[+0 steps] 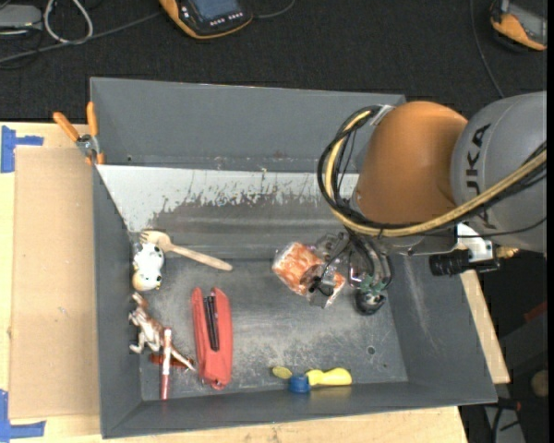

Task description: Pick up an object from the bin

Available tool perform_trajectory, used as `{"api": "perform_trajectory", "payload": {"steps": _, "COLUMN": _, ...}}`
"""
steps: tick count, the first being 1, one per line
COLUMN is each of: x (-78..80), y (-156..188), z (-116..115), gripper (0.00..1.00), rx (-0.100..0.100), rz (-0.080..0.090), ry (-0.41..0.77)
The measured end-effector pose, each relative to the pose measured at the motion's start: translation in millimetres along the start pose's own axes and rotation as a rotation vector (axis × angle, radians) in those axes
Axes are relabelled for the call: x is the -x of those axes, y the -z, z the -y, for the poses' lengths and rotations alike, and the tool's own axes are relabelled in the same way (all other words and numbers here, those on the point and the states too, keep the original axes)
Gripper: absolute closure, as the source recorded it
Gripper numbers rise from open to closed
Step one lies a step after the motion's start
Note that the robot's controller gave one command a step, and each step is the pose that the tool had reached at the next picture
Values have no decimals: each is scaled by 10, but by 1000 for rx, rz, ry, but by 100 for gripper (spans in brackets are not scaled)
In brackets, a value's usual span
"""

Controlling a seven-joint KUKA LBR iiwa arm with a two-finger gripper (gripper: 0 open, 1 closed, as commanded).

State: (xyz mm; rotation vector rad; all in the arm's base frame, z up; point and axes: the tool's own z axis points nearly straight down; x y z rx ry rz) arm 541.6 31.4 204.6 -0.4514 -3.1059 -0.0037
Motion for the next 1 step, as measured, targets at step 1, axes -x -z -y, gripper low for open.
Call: {"api": "perform_trajectory", "payload": {"steps": 1, "x": 4, "y": 69, "z": -1, "gripper": 100, "rx": 0, "rz": 0, "ry": 1}}
